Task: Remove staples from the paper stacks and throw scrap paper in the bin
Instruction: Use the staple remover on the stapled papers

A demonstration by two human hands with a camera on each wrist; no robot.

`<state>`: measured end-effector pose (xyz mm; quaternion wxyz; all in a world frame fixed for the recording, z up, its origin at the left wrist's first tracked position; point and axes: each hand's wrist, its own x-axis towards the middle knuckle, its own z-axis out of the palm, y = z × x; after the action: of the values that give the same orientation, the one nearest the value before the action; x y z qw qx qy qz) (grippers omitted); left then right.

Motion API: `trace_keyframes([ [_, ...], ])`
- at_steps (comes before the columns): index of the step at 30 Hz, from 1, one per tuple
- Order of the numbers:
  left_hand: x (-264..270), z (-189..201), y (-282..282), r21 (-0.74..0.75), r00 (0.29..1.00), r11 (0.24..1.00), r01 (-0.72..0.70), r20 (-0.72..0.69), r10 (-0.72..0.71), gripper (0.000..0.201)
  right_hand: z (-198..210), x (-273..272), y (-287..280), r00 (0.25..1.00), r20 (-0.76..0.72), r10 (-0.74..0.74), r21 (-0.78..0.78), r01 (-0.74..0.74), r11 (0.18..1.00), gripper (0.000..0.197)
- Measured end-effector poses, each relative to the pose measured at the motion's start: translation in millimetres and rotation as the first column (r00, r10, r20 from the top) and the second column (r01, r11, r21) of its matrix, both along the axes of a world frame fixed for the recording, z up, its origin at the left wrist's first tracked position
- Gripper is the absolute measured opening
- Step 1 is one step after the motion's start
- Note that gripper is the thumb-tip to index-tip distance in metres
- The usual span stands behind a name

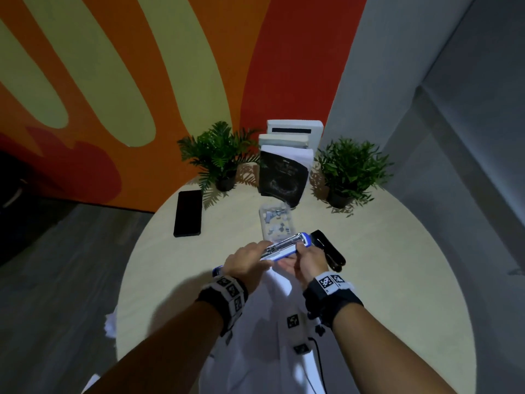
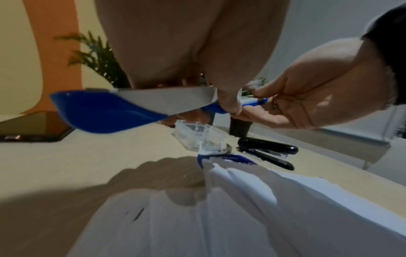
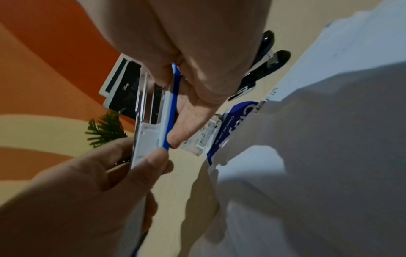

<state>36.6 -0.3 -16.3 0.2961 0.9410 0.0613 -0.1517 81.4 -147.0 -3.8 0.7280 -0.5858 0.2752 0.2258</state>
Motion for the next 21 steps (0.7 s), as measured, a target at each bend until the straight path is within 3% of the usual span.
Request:
trace_keyframes([
  [2,5,-7,10,-0.011,0.999,1.0,-0.006,0.039,0.006,0.038,-4,11,4,0.998,-0.009,0.069,-0.076,-0.069,0.995,0.033],
  [3,8,-11,16,0.01,0.998,1.0,-0.018,0.055,0.018,0.033,-9,21,3,0.99,0.009,0.142,-0.217,-0.137,0.967,0.036],
  [4,12,-11,22,0.046,0.997,0.999,-0.029,0.067,0.026,0.029,-12,31,0,0.964,0.023,0.266,-0.449,-0.227,0.864,0.037],
  [5,16,-13,28,0.083,0.998,0.996,-0.023,0.062,0.018,0.03,-15,42,-2,0.914,0.004,0.406,-0.687,-0.292,0.665,0.036],
  [6,20,-14,33,0.127,0.999,0.992,0.007,0.035,-0.011,0.032,-15,51,-2,0.853,-0.023,0.522,-0.846,-0.296,0.445,0.033],
  [7,25,-16,38,0.172,0.999,0.984,0.053,0.005,-0.054,0.033,-15,61,-1,0.802,-0.036,0.596,-0.914,-0.268,0.306,0.029],
  [10,32,-19,47,0.234,0.986,0.958,0.164,-0.056,-0.155,0.035,-17,92,14,0.644,-0.058,0.762,-0.979,-0.188,0.084,0.022],
  [13,35,-19,50,0.22,0.979,0.954,0.203,-0.079,-0.19,0.032,-28,124,30,0.397,-0.217,0.892,-0.969,-0.2,-0.146,0.035],
  [15,37,-20,50,0.216,0.974,0.951,0.223,-0.095,-0.207,0.031,-35,140,44,0.266,-0.338,0.903,-0.939,-0.164,-0.303,0.036],
  [18,38,-19,49,0.187,0.972,0.957,0.224,-0.109,-0.206,0.031,-45,150,58,0.183,-0.464,0.867,-0.886,-0.118,-0.449,0.034],
  [21,38,-21,50,0.156,0.975,0.967,0.202,-0.124,-0.184,0.031,-53,151,63,0.16,-0.521,0.838,-0.853,-0.073,-0.516,0.032],
])
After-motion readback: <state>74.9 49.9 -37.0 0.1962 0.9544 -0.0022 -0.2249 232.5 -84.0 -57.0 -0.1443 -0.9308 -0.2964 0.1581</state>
